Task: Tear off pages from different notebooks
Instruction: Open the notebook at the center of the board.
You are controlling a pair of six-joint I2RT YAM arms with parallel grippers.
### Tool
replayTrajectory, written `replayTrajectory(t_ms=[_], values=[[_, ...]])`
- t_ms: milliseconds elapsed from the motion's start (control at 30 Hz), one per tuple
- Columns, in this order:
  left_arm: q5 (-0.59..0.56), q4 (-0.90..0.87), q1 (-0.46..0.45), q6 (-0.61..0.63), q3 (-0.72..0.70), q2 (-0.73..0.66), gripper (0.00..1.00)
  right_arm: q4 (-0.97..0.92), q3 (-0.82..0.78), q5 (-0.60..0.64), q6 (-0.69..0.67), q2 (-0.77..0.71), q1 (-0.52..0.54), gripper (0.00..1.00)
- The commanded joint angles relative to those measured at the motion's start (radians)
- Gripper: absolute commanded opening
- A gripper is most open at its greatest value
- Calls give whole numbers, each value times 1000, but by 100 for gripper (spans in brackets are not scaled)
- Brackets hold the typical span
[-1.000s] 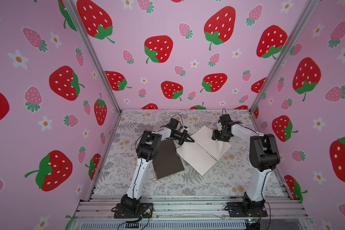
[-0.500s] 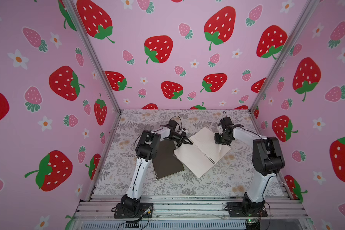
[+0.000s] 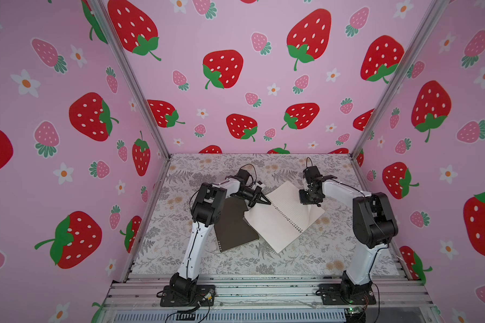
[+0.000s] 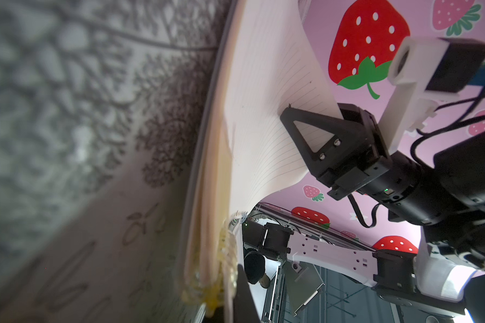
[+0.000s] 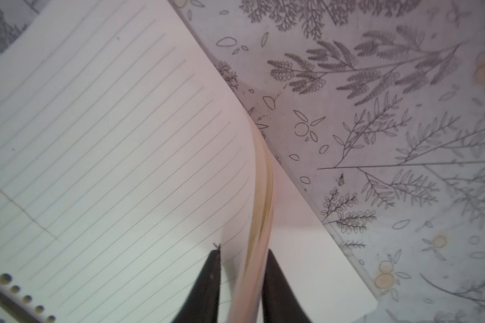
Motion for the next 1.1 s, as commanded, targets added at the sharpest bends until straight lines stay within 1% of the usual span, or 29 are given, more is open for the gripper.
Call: replayTrajectory(t_ms=[0,33,133,267,400,500,633,767,900,933,967,1067], values=[[16,-40,-17,22,15,-5,0,-52,34,91,-32,-58,31,5],[16,-40,-17,21,16,-5,0,-62,33,108,-35,-70,38,0],[17,-39,-17,18,21,-2,0,-86,21,114,-43,-119,54,0],[18,-39,-18,16,26,2,0,-145,12,-4,-45,-177,68,0],[16,-39,-20,14,35,6,0,-140,-32,-109,-34,-238,112,0],[14,-39,-20,11,41,8,0,-168,-40,-173,-47,-233,166,0],[16,-9,-20,-14,41,8,0,-194,-53,-184,-68,-192,260,0],[4,29,-20,-49,41,11,0,-257,-74,-248,-90,-165,321,0],[2,39,-20,-62,57,21,0,-315,-83,-190,-73,-131,347,0],[1,39,-20,-65,62,22,0,-319,-85,-173,-64,-124,346,2],[1,40,-21,-67,63,24,0,-324,-83,-163,-56,-112,348,9],[-2,47,-22,-72,60,21,0,-344,-65,-164,-42,-74,357,37]])
